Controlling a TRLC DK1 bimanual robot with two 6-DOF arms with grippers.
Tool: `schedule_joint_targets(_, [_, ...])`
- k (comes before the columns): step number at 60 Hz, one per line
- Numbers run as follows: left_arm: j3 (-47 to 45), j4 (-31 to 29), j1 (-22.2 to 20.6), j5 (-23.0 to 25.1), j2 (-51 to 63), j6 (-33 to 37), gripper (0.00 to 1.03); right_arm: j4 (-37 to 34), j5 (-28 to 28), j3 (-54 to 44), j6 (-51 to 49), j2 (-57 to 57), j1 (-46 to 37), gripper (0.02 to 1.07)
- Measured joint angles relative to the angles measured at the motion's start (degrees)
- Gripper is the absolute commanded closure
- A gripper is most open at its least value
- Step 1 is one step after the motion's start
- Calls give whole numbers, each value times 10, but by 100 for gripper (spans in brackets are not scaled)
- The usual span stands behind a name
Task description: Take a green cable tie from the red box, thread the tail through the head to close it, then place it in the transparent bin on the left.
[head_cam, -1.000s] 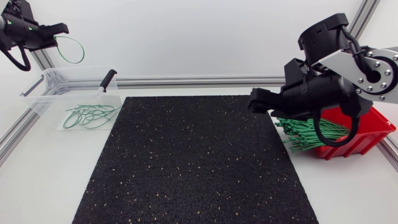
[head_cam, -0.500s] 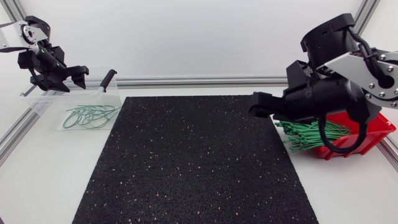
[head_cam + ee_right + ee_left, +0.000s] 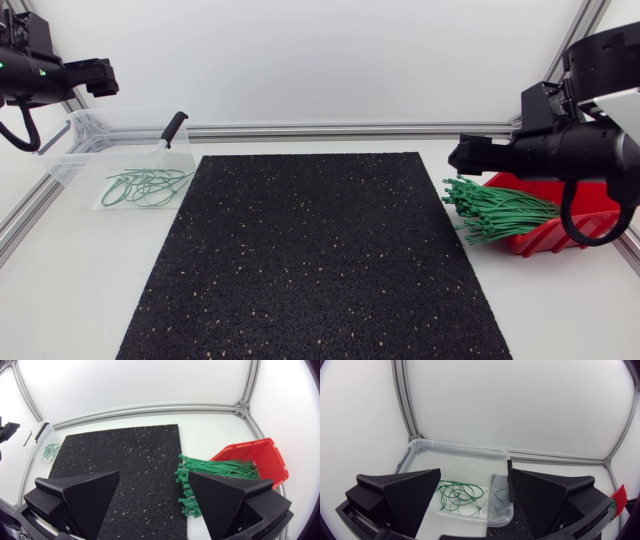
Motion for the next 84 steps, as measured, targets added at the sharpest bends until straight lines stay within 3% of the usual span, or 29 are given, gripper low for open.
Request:
schedule_joint_targets(15, [-169, 69, -29, 2, -122, 2, 4, 27, 4, -44, -76, -72, -76, 7])
schedule_joint_targets(31, [-312, 156, -33, 2, -241, 6, 4, 74, -3, -119, -137, -203, -137, 7])
schedule_joint_targets(70, [-646, 395, -45, 2, -508, 15, 4, 172, -5, -332, -151, -445, -130, 7])
schedule_joint_targets(84, [-696, 379, -50, 1, -576, 15, 4, 206, -5, -397, -137, -512, -115, 7])
